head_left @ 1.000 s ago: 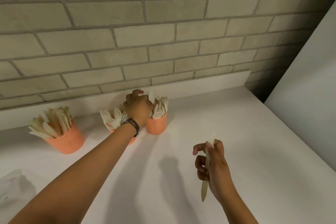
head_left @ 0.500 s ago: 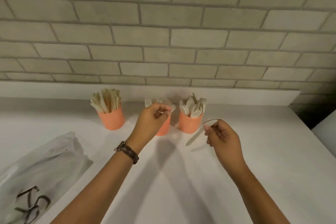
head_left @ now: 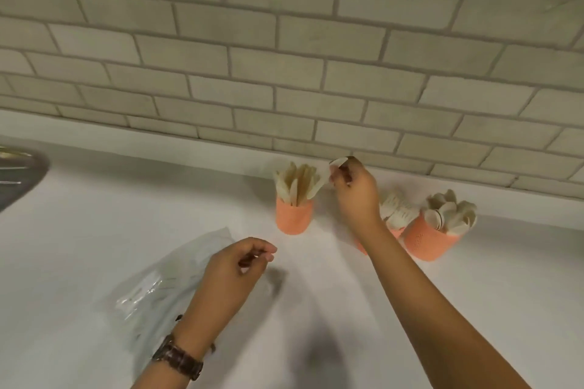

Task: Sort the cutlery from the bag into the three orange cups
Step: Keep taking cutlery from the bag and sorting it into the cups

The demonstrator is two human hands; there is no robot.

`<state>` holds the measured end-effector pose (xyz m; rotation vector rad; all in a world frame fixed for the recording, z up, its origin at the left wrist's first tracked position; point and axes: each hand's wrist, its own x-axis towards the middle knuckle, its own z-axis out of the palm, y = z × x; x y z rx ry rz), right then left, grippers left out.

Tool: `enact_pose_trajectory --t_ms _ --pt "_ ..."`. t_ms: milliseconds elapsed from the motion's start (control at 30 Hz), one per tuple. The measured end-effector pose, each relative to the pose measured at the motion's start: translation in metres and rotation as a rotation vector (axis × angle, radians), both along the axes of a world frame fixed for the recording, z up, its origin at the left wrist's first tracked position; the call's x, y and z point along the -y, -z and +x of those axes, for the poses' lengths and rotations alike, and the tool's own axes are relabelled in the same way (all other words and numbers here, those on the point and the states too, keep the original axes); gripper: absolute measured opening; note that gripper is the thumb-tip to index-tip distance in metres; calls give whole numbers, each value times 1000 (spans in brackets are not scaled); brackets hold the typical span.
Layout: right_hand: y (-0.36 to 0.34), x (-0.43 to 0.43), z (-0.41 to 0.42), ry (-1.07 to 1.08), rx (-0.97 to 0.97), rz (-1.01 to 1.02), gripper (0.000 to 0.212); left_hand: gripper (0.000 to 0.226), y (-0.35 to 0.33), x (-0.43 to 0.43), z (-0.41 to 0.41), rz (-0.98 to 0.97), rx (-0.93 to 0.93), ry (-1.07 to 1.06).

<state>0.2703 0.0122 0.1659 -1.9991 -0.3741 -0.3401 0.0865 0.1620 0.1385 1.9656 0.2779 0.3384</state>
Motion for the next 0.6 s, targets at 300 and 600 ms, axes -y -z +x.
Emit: enact_pose_trajectory --t_ms 300,600 --pt "18 -59 27 229 -116 -295 25 20 4 -92 -27 70 -73 92" --pt "40 -67 24 115 -388 -616 24 27 15 -109 -44 147 -64 165"
